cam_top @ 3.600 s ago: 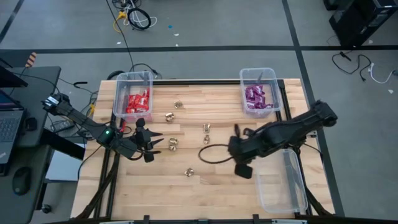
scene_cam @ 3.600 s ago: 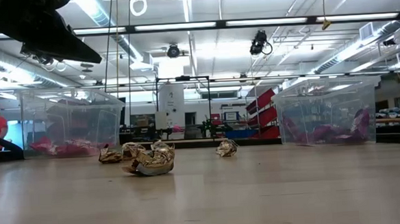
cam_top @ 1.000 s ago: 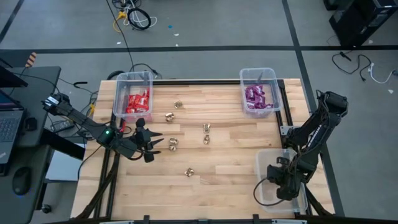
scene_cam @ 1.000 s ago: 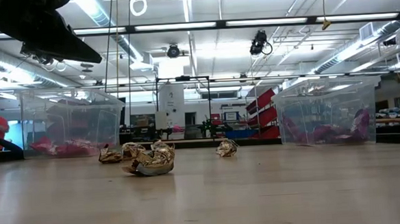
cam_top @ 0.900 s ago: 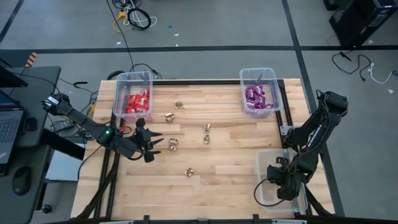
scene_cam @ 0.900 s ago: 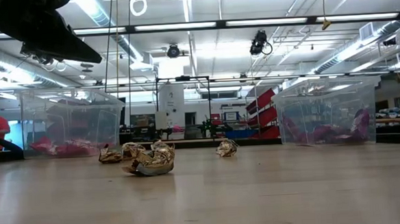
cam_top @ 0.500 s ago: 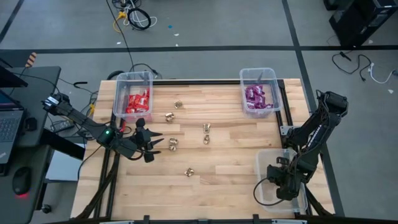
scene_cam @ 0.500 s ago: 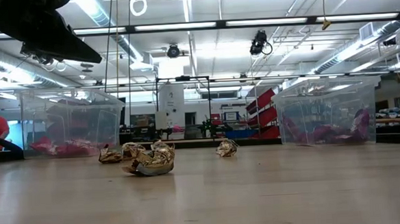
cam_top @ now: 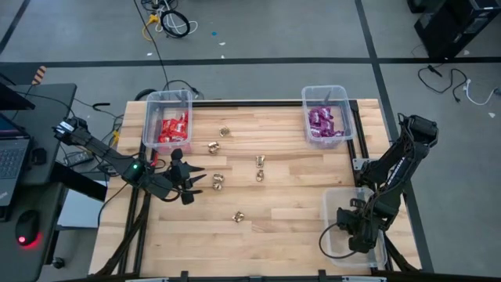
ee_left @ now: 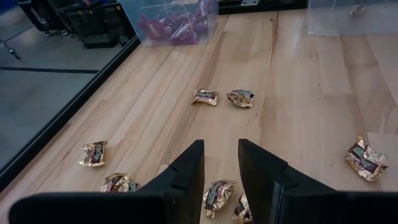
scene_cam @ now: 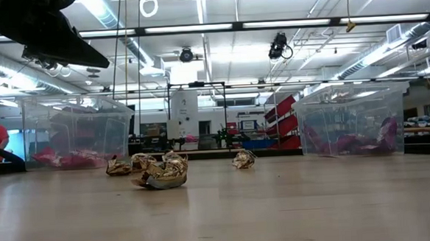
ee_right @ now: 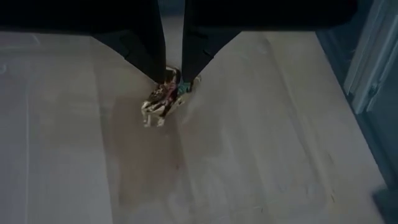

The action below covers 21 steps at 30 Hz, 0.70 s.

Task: Sort candy
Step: Put the yellow candy into the bottom right transparent bin

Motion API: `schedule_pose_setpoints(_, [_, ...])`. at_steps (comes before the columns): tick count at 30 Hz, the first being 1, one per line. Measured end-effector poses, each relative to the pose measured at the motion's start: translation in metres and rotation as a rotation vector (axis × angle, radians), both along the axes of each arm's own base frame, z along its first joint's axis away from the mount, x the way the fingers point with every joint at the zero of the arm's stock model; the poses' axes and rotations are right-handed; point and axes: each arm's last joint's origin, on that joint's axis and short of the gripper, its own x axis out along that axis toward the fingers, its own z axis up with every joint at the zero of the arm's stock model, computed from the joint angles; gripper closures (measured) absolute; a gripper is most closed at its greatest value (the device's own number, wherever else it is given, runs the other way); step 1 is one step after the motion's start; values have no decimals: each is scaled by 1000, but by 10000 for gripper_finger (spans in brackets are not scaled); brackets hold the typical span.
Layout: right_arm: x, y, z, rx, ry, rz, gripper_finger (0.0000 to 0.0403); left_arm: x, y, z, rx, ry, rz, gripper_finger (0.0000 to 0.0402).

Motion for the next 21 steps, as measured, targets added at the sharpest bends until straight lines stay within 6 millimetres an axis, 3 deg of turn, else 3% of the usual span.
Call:
schedule_pose_setpoints(12, [2,4,26,-43,31,-4,363,0,0,0,0,0,0,300])
schedule_pose_setpoints(21, [7,9,71,-65,24,-69,363,0,0,0,0,0,0,300])
